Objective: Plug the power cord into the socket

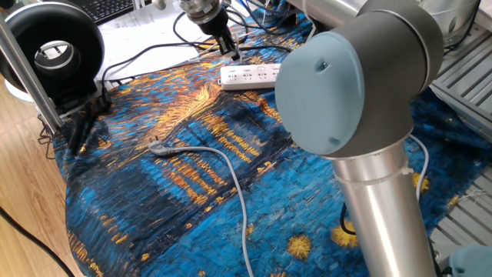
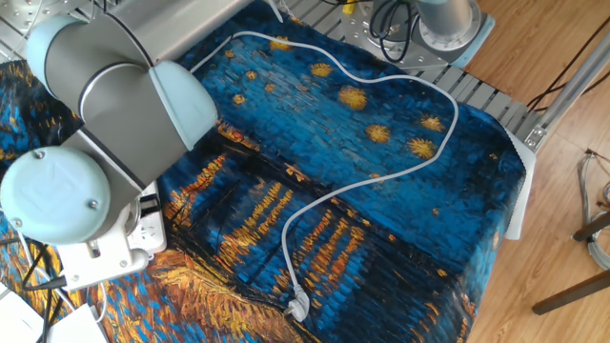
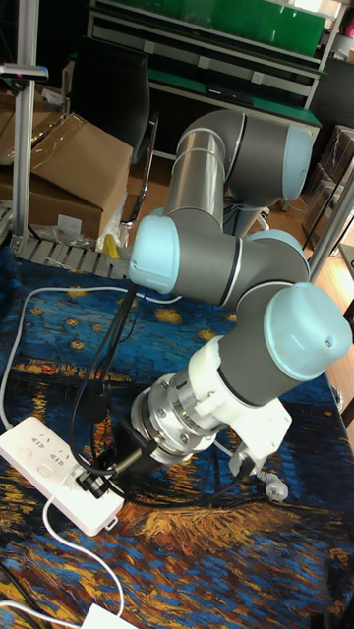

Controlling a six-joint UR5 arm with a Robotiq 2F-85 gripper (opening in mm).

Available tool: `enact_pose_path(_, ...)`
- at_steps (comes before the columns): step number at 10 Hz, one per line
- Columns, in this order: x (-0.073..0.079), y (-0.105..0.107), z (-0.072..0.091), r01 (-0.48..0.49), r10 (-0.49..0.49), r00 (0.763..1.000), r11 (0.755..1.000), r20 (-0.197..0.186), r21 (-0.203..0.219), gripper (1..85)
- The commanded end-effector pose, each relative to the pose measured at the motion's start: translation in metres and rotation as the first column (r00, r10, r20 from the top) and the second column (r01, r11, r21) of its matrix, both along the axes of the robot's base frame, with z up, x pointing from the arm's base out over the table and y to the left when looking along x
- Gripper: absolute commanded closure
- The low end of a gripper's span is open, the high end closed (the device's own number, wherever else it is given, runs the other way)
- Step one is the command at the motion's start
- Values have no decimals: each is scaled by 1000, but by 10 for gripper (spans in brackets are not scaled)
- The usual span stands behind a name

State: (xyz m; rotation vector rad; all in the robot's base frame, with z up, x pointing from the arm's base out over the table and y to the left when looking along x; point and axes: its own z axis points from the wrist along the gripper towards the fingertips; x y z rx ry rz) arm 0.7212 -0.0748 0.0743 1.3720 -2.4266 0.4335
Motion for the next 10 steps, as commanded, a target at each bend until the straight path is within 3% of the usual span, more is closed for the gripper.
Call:
enact_pose_path(1,1,6,-5,15,-15,1000,1000,5,16,843)
enact_pose_path(3,1,15,-9,24,-24,1000,999,11,38,843)
enact_pose_path(7,-10,19,-25,32,-32,999,999,3,-11,843)
enact_pose_path(10,-16,13,-16,30,-30,999,999,-11,-34,843)
